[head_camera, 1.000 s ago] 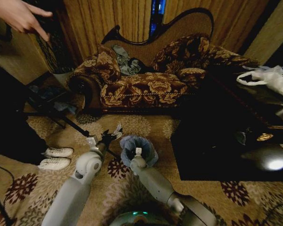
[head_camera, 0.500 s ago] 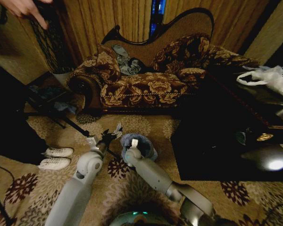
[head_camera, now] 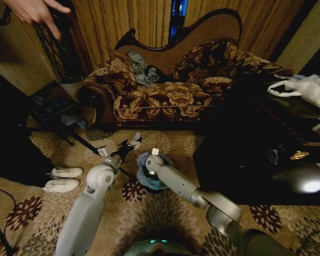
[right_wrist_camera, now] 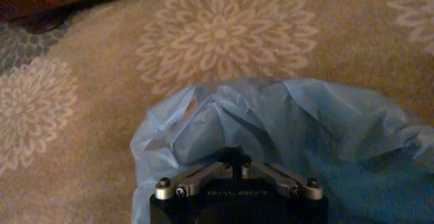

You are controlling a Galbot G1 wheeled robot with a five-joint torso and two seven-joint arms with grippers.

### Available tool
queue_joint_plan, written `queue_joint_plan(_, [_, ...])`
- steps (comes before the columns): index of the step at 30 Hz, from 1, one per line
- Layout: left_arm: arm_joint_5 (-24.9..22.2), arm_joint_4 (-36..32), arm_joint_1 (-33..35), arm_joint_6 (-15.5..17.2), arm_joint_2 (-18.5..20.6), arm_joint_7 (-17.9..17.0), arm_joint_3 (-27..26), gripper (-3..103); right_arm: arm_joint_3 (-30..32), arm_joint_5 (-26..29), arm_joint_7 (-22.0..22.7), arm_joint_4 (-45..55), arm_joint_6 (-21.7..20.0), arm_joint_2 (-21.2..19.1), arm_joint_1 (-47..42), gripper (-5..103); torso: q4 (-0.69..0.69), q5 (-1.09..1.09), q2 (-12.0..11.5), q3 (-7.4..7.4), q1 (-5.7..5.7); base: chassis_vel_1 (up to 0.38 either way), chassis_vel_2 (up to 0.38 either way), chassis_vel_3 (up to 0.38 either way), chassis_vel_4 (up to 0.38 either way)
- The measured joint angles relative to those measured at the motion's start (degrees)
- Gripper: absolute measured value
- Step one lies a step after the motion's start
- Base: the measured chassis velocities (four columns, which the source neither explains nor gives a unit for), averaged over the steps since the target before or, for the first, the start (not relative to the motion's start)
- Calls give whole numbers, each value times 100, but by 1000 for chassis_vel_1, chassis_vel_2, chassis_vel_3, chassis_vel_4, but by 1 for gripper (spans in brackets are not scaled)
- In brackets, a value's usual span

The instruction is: Place a garbage bag over the trash bin.

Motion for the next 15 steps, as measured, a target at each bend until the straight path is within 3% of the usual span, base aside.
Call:
queue_joint_plan(2, [-76, -94, 42, 90, 31, -113, -45, 100, 23, 53, -12, -64, -16, 26, 24, 0, 1, -1, 0, 0, 0, 0, 0, 0, 0])
queue_joint_plan(5, [-561, -496, 204, 442, 115, -719, -276, 100, 164, 159, -34, -400, -91, 209, 111, 0, 3, 1, 0, 0, -1, 0, 0, 0, 0])
queue_joint_plan(9, [-737, -799, 326, 662, 172, -935, -565, 100, 295, 267, -31, -935, -153, 254, 256, 0, 3, -1, 0, 0, -1, 0, 0, 0, 0])
queue_joint_plan(15, [-752, -666, 382, 727, 346, -889, -940, 100, 303, 166, -255, -1347, -165, 254, 370, 0, 0, 1, 0, 0, 0, 0, 0, 0, 0])
